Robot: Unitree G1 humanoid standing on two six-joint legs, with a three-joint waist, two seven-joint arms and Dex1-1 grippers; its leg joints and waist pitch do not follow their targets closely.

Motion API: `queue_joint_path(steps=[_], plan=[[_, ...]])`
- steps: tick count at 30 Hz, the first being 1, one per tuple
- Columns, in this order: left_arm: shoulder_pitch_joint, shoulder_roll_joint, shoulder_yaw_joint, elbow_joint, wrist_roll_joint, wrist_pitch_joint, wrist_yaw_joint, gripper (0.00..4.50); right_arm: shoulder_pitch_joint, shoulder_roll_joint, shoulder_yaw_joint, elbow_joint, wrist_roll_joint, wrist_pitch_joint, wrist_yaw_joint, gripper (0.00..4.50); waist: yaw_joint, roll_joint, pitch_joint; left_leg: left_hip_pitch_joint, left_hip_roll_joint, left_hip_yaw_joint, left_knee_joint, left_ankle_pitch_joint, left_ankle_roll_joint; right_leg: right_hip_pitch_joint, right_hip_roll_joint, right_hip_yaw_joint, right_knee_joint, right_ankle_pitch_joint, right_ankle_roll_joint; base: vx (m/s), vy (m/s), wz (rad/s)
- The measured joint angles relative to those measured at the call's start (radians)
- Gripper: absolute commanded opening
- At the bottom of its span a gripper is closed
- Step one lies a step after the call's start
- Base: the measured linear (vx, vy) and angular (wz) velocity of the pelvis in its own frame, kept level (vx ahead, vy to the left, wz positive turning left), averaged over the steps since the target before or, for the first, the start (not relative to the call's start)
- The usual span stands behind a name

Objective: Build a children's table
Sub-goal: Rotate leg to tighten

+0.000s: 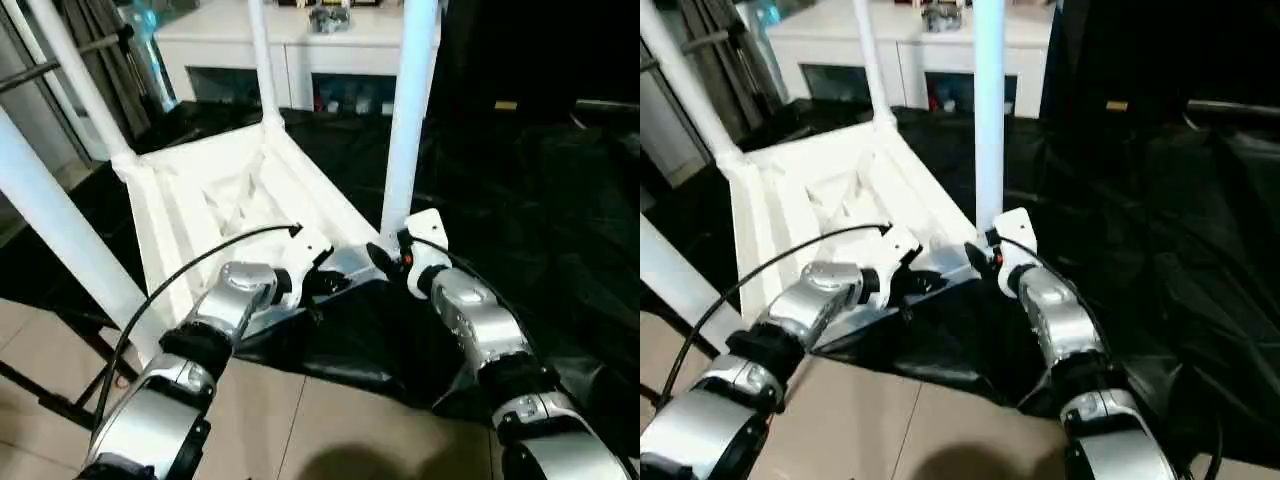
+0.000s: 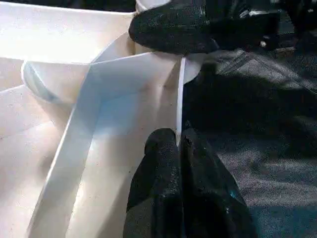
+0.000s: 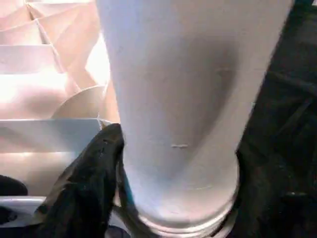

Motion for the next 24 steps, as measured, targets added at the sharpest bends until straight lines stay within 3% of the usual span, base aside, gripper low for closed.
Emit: queue_joint_path(steps=[4, 9, 12, 18, 24], plan=[[0.014, 0.02, -0.002, -0.032, 0.0, -0.007, -0.052, 0.0, 0.0, -0.055, 0.024, -0.028, 0.007, 0.015, 0.119, 3.94, 0.0, 0.0, 0.0, -0.006, 0.0, 0.0, -0.001, 0.0, 0.0, -0.005, 0.0, -0.001, 0.0, 0.0, 0.0, 0.0, 0.0, 0.0], [0.051, 0.066, -0.015, -0.104, -0.012, -0.015, -0.174, 0.0, 0.018, -0.157, 0.093, -0.092, 0.002, 0.002, 0.315, 3.94, 0.011, 0.003, 0.001, -0.012, 0.003, 0.0, -0.004, 0.0, 0.0, -0.009, 0.0, -0.004, 0.0, -0.001, -0.001, 0.0, 0.0, 0.0], [0.072, 0.108, -0.036, -0.143, -0.021, -0.037, -0.278, 0.0, 0.059, -0.25, 0.12, -0.184, 0.033, 0.002, 0.518, 3.94, 0.025, 0.003, 0.002, -0.015, 0.003, 0.001, -0.002, 0.003, 0.006, -0.011, 0.0, -0.004, 0.0, -0.004, -0.002, 0.0, 0.0, 0.0], [0.094, 0.16, -0.049, -0.183, -0.04, -0.039, -0.411, 0.0, 0.073, -0.343, 0.155, -0.267, 0.093, 0.03, 0.743, 3.94, 0.034, 0.001, 0.003, -0.02, 0.003, 0.002, 0.002, 0.0, 0.011, -0.014, -0.001, -0.004, 0.0, -0.006, -0.003, 0.0, 0.0, 0.0], [0.109, 0.204, -0.055, -0.212, -0.049, -0.032, -0.513, 0.0, 0.08, -0.375, 0.18, -0.299, 0.122, 0.069, 0.861, 3.35, 0.037, 0.0, 0.003, -0.023, 0.003, 0.002, 0.004, 0.0, 0.011, -0.015, -0.002, -0.004, 0.001, -0.006, -0.004, 0.0, 0.0, 0.0]])
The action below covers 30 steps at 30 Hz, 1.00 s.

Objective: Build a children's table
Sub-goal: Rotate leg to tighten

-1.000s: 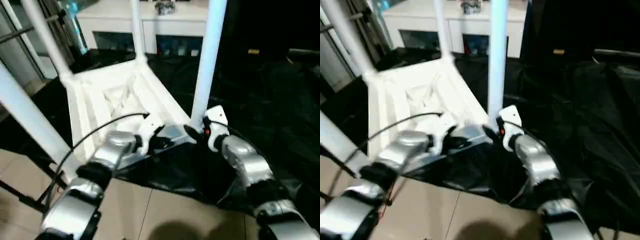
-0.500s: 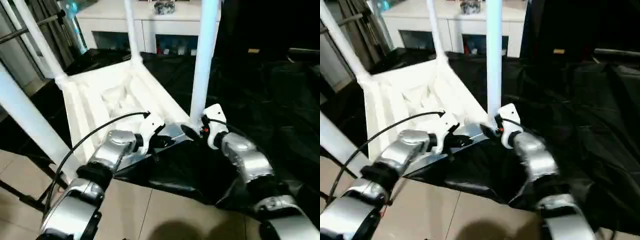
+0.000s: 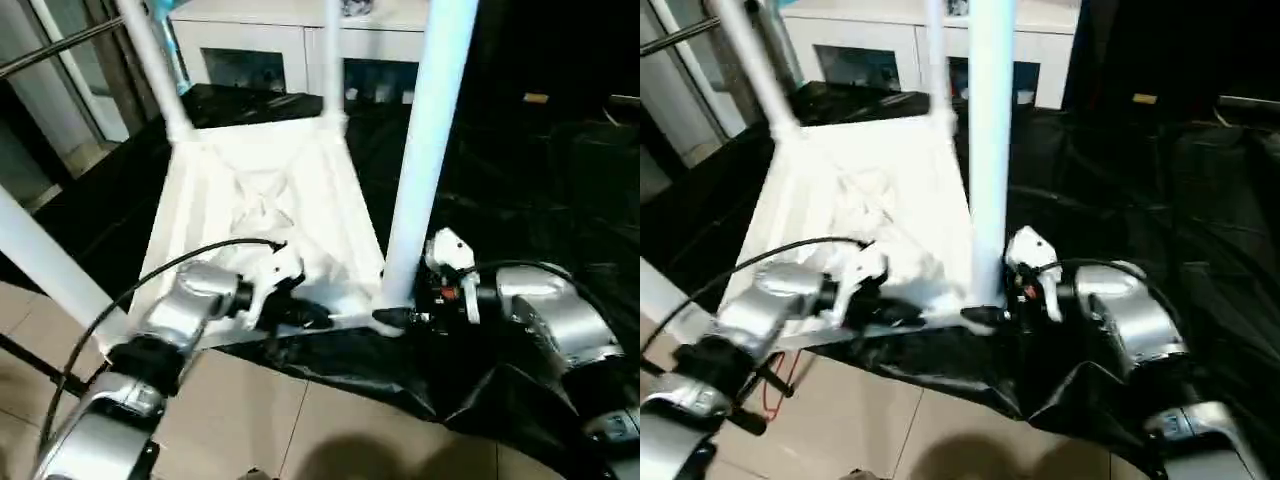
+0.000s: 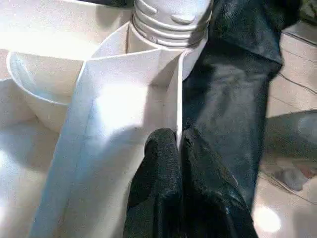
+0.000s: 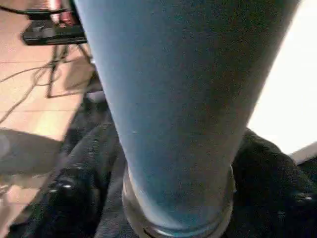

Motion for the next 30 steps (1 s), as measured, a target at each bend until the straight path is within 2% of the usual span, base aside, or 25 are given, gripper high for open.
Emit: queue_joint_path(steps=[7, 13, 15, 18, 22, 27, 30], plan=[[0.0, 0.005, -0.005, -0.002, -0.001, 0.0, -0.026, 0.0, 0.0, -0.015, 0.017, -0.019, -0.008, 0.008, 0.023, 2.76, 0.0, 0.0, 0.0, -0.001, 0.0, 0.0, 0.0, 0.0, 0.0, 0.0, 0.0, 0.0, 0.0, 0.0, 0.0, 0.0, 0.0, 0.0], [0.0, -0.009, -0.005, 0.016, 0.002, 0.0, -0.013, 0.0, 0.022, 0.002, 0.013, -0.022, -0.012, 0.008, -0.001, 2.66, 0.0, 0.0, 0.0, -0.001, 0.0, 0.0, 0.001, 0.0, 0.0, 0.0, 0.0, 0.0, 0.0, 0.0, 0.0, 0.0, 0.0, 0.0], [-0.001, -0.019, -0.002, 0.023, 0.008, -0.004, 0.018, 0.0, 0.041, 0.024, -0.006, -0.025, -0.012, 0.008, -0.047, 2.65, 0.0, -0.001, -0.001, 0.0, 0.0, 0.0, 0.001, 0.0, 0.0, 0.001, 0.0, 0.0, 0.0, 0.0, 0.0, 0.0, 0.0, 0.0], [-0.018, -0.051, 0.024, 0.073, 0.026, -0.017, 0.113, 0.0, 0.058, 0.1, -0.065, 0.011, -0.022, 0.006, -0.216, 2.65, -0.011, -0.001, -0.001, 0.009, 0.0, 0.0, 0.001, -0.003, -0.006, 0.007, 0.0, 0.001, 0.001, 0.002, -0.002, 0.0, 0.0, 0.0], [-0.042, -0.106, 0.047, 0.124, 0.041, -0.011, 0.255, 0.0, 0.046, 0.214, -0.136, 0.072, -0.038, 0.015, -0.466, 2.64, -0.037, -0.002, -0.001, 0.017, -0.002, 0.0, -0.002, -0.003, -0.006, 0.012, 0.0, 0.002, 0.0, 0.0, 0.001, 0.0, 0.0, 0.0], [-0.071, -0.152, 0.061, 0.163, 0.064, 0.002, 0.387, 0.0, -0.005, 0.32, -0.183, 0.148, -0.067, 0.016, -0.689, 2.64, -0.054, -0.002, -0.002, 0.018, -0.002, -0.002, -0.002, -0.003, -0.006, 0.012, 0.0, 0.001, -0.001, 0.0, 0.002, 0.0, 0.0, 0.0], [-0.08, -0.17, 0.064, 0.175, 0.072, 0.007, 0.432, 0.0, -0.032, 0.348, -0.184, 0.192, -0.094, -0.012, -0.76, 2.64, -0.062, -0.002, -0.002, 0.017, -0.002, -0.003, -0.002, -0.003, -0.006, 0.013, 0.0, 0.001, -0.002, 0.0, 0.002, 0.0, 0.0, 0.0]])
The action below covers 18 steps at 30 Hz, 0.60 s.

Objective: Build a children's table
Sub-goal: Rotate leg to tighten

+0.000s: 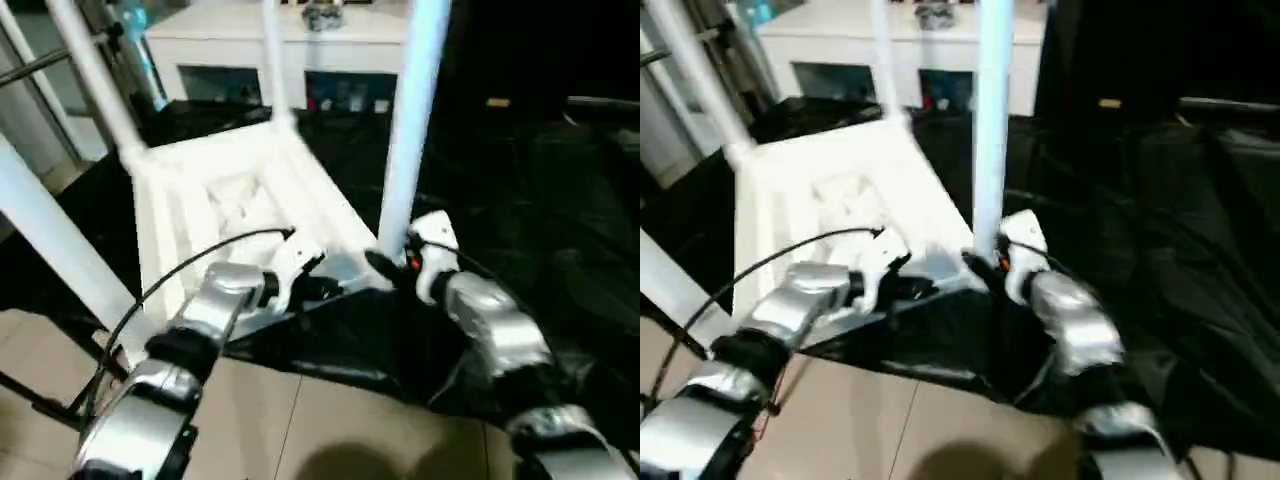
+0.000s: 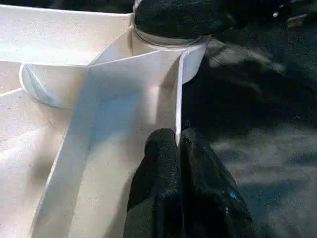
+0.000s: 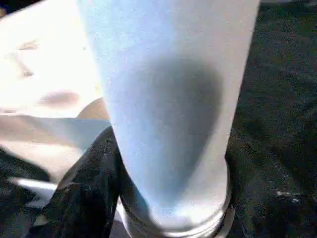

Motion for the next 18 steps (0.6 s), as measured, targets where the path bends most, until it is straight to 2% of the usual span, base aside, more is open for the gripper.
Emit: queue_joint_path(steps=[1, 4, 6, 9, 15, 18], plan=[[-0.001, -0.001, 0.004, 0.004, 0.001, 0.0, 0.002, 0.0, -0.004, 0.005, -0.001, 0.011, -0.004, -0.012, -0.005, 3.2, -0.001, 0.0, 0.0, 0.0, 0.0, 0.0, 0.0, 0.0, 0.0, 0.0, 0.0, 0.0, 0.0, 0.0, 0.0, 0.0, 0.0, 0.0], [-0.006, -0.003, 0.012, 0.013, 0.004, -0.002, 0.003, 0.0, -0.018, 0.015, -0.002, 0.031, -0.011, -0.019, -0.005, 3.4, -0.003, 0.0, 0.0, 0.0, 0.0, 0.0, 0.0, 0.0, 0.0, -0.001, 0.0, 0.0, -0.001, 0.0, 0.0, 0.0, 0.0, 0.0], [-0.006, -0.003, 0.014, 0.013, 0.005, -0.003, 0.0, 0.0, -0.024, 0.014, -0.002, 0.034, -0.013, -0.015, 0.002, 3.79, -0.004, 0.0, 0.0, -0.001, 0.0, 0.0, 0.0, 0.0, 0.0, -0.001, 0.0, 0.0, -0.001, 0.0, 0.0, 0.0, 0.0, 0.0], [-0.006, 0.002, 0.015, 0.009, 0.005, -0.003, -0.022, 0.0, -0.023, -0.006, -0.002, 0.023, -0.014, -0.006, 0.069, 3.81, -0.004, 0.0, 0.0, -0.001, 0.0, 0.0, -0.001, 0.0, 0.0, -0.001, 0.0, 0.0, -0.001, 0.0, 0.0, 0.0, 0.0, 0.0], [0.011, 0.044, 0.001, -0.037, -0.007, -0.006, -0.16, 0.0, 0.016, -0.146, 0.043, -0.068, 0.027, 0.021, 0.349, 3.81, 0.007, 0.0, 0.0, -0.005, 0.001, 0.0, -0.004, 0.0, 0.0, -0.003, 0.0, -0.001, 0.0, 0.002, -0.001, 0.018, -0.001, 0.0], [0.023, 0.074, -0.014, -0.065, -0.021, -0.005, -0.246, 0.0, 0.046, -0.238, 0.075, -0.129, 0.057, 0.027, 0.518, 3.81, 0.031, 0.0, 0.0, -0.007, 0.002, 0.001, -0.004, 0.002, 0.005, -0.005, 0.001, -0.002, -0.001, -0.004, 0.0, 0.056, 0.0, 0.0]])
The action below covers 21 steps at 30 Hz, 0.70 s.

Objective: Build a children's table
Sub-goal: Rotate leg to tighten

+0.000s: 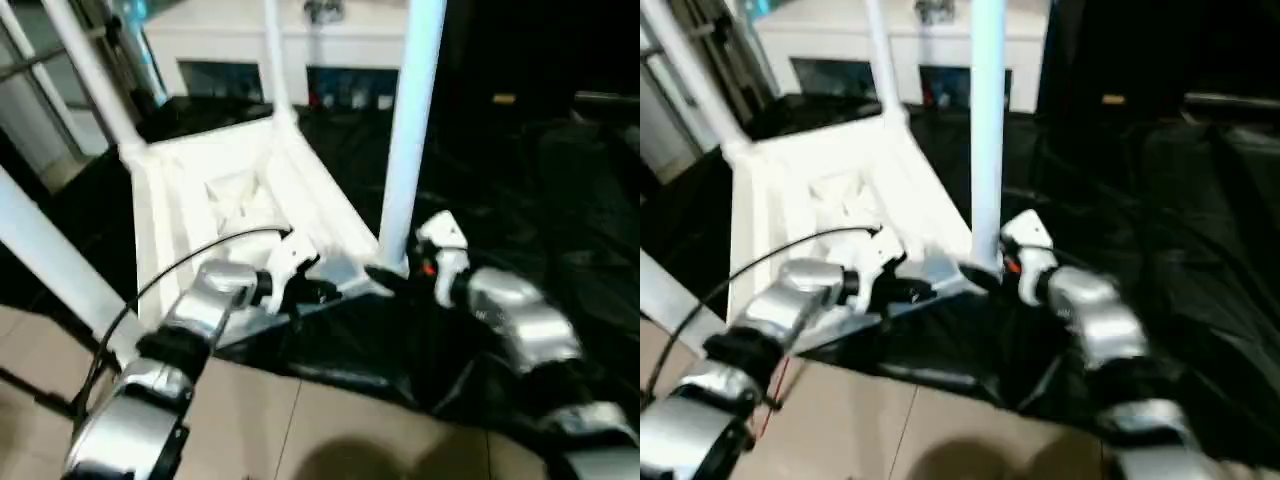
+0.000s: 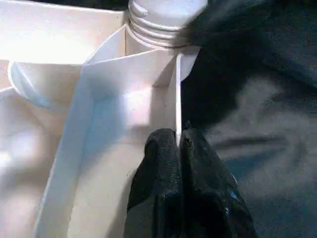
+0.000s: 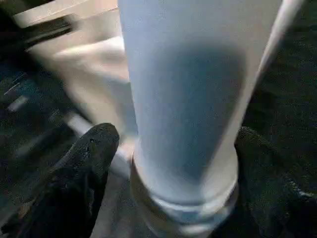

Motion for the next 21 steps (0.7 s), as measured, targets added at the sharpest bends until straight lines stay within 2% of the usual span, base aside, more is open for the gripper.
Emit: queue_joint_path(steps=[5, 8, 9, 12, 14, 21], plan=[[0.003, 0.045, -0.042, -0.04, -0.003, -0.002, -0.144, 0.0, 0.006, -0.104, 0.059, -0.073, 0.028, 0.036, 0.22, 3.81, 0.029, 0.001, 0.001, -0.005, 0.0, 0.001, 0.001, -0.002, 0.006, -0.003, -0.001, 0.0, -0.001, -0.003, -0.003, 0.011, 0.001, 0.0], [0.019, 0.062, -0.053, -0.065, -0.012, 0.001, -0.213, 0.0, 0.005, -0.121, 0.088, -0.095, 0.04, 0.041, 0.304, 3.81, 0.034, 0.001, 0.001, -0.008, 0.0, 0.001, 0.003, -0.002, 0.006, -0.005, -0.001, 0.0, 0.0, -0.003, -0.003, 0.0, 0.0, 0.0], [0.019, 0.065, -0.057, -0.068, -0.013, 0.003, -0.225, 0.0, 0.005, -0.122, 0.093, -0.095, 0.044, 0.042, 0.316, 3.56, 0.036, 0.001, 0.001, -0.009, 0.0, 0.001, 0.004, -0.002, 0.006, -0.006, -0.001, 0.0, 0.001, -0.003, -0.003, 0.0, 0.0, 0.0], [0.019, 0.077, -0.068, -0.075, -0.014, 0.003, -0.252, 0.0, 0.003, -0.134, 0.106, -0.095, 0.046, 0.046, 0.341, 3.45, 0.037, 0.001, 0.001, -0.009, 0.0, 0.001, 0.006, -0.001, 0.006, -0.006, -0.001, 0.0, 0.003, -0.002, -0.004, 0.0, 0.0, 0.0], [0.019, 0.079, -0.069, -0.076, -0.014, 0.001, -0.257, 0.0, 0.003, -0.136, 0.108, -0.096, 0.046, 0.046, 0.351, 3.17, 0.037, 0.001, 0.001, -0.009, 0.0, 0.001, 0.006, -0.001, 0.005, -0.006, -0.001, 0.001, 0.003, -0.002, -0.004, 0.0, 0.0, 0.0], [0.019, 0.072, -0.068, -0.07, -0.013, -0.018, -0.248, 0.0, 0.006, -0.138, 0.114, -0.112, 0.034, 0.057, 0.343, 2.65, 0.047, 0.001, 0.002, -0.01, 0.0, 0.001, 0.006, 0.0, 0.004, -0.006, -0.001, 0.0, 0.004, -0.001, -0.004, 0.0, 0.0, 0.0]])
